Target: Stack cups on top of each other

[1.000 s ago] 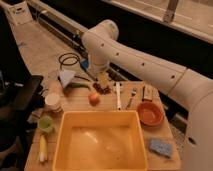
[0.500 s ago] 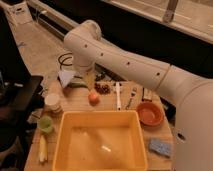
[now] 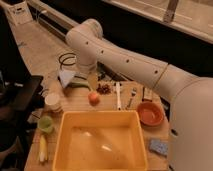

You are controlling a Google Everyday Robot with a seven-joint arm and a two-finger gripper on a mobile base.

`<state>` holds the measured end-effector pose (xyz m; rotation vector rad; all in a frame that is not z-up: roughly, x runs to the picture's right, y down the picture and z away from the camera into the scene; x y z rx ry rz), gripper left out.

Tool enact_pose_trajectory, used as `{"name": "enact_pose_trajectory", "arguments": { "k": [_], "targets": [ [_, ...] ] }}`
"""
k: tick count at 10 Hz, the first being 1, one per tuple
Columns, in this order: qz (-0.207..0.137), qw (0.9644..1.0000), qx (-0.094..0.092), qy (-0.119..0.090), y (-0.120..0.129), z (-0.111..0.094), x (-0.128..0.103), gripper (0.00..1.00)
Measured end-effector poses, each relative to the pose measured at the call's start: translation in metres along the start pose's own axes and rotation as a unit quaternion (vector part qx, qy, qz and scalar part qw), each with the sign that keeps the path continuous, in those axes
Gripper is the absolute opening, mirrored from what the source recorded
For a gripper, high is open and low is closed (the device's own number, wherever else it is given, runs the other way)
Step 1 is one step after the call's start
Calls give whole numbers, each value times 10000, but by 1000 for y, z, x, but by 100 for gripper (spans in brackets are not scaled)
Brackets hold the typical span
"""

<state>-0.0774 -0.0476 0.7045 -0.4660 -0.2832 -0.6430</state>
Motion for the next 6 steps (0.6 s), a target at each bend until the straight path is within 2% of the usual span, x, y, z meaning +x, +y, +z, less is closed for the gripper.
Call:
{"name": "enact_pose_trajectory", "arguments": {
  "k": [1, 3, 5, 6],
  "targets": [
    [-70, 10000, -59, -31, 0, 7, 0, 80],
    [-255, 9995, -128, -168, -10, 21, -15, 80],
    [-464, 9983, -127, -339, -28, 36, -42, 80],
    [-630, 9970, -103, -446, -44, 46, -66, 80]
  ]
}}
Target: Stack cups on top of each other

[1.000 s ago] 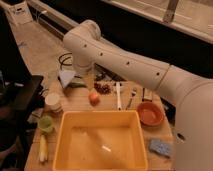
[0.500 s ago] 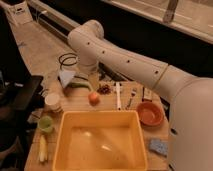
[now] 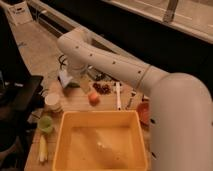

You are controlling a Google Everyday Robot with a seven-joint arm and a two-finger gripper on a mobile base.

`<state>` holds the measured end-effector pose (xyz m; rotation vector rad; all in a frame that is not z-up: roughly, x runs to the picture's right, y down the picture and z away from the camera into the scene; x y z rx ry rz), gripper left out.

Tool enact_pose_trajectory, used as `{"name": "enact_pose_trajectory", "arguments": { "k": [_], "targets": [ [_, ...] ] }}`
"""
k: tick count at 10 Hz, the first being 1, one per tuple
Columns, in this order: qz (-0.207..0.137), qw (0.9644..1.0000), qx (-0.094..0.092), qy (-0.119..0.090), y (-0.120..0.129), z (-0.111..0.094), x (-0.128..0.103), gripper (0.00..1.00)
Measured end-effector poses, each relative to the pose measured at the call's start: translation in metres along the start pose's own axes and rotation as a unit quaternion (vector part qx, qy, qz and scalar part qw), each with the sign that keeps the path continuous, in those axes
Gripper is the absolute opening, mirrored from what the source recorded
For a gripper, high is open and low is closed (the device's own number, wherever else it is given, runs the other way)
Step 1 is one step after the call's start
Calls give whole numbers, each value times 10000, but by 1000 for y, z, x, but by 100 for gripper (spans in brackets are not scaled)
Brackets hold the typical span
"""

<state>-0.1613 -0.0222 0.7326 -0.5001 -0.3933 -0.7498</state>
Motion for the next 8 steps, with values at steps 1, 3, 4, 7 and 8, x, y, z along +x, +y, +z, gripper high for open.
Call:
{"name": "enact_pose_trajectory", "arguments": {
  "k": [1, 3, 4, 7, 8],
  "targets": [
    [-141, 9999, 28, -38, -15, 9, -17, 80],
    [-423, 9989, 92, -164, -39, 26, -55, 80],
    [-595, 9978, 135, -264, -48, 33, -77, 80],
    [-1000, 9924, 161, -694, -48, 47, -129, 80],
    [-1009, 9923, 169, -703, -48, 47, -129, 80]
  ]
}}
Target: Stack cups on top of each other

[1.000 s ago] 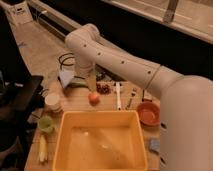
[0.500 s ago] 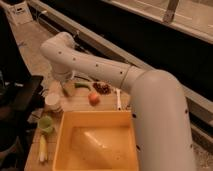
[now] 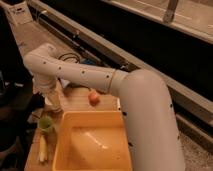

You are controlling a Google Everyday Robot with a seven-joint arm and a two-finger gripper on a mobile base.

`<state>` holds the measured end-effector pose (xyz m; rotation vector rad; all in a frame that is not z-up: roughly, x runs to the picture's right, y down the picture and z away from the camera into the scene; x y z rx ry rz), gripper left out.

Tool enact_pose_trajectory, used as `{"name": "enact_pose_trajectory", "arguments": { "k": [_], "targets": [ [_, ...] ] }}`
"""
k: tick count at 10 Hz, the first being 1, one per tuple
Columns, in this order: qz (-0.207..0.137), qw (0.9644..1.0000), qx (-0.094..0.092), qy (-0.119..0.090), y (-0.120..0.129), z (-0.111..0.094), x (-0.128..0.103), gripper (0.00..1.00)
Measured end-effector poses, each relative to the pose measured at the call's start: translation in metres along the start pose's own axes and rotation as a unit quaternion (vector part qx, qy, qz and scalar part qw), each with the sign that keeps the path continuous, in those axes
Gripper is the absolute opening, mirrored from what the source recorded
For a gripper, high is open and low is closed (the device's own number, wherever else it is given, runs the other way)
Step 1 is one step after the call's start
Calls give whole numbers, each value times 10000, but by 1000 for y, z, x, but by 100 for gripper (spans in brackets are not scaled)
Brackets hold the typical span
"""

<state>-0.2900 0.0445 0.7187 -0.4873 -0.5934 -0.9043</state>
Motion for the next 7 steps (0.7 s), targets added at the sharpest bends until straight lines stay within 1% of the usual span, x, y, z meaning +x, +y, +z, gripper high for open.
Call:
{"name": "enact_pose_trajectory", "arguments": {
  "k": [4, 5, 7],
  "targets": [
    [28, 10000, -14, 4, 1, -1, 3, 80],
    [11, 9999, -88, -49, -1, 1, 5, 80],
    [-39, 9995, -207, -222, -6, 20, 2, 80]
  ]
}}
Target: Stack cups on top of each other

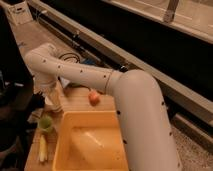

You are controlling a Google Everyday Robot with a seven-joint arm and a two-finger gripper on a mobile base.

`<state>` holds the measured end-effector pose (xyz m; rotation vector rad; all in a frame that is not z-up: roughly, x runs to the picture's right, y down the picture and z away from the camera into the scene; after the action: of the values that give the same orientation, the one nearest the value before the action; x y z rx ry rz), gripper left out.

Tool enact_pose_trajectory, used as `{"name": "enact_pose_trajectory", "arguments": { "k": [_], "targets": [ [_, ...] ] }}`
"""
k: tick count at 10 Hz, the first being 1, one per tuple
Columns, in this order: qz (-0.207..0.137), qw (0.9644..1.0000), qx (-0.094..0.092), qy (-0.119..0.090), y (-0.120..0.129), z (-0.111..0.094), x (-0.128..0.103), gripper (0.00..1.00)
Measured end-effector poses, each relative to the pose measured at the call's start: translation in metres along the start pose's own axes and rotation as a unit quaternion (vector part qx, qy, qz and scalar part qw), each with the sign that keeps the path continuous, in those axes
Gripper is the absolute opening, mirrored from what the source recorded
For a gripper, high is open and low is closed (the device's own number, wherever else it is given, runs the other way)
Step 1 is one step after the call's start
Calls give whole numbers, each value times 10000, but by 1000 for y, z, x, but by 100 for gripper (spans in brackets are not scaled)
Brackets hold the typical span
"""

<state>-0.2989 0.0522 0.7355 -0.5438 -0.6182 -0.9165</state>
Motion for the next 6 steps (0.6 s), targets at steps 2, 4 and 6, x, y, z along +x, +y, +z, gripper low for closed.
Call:
{"name": "enact_pose_trajectory", "arguments": {
  "k": [2, 4, 6],
  "targets": [
    [-1, 9999, -50, -134, 3, 12, -6, 80],
    [-6, 9995, -21, -300, 6, 26, -19, 80],
    [20, 9988, 74, -485, 10, 39, -28, 80]
  ]
}}
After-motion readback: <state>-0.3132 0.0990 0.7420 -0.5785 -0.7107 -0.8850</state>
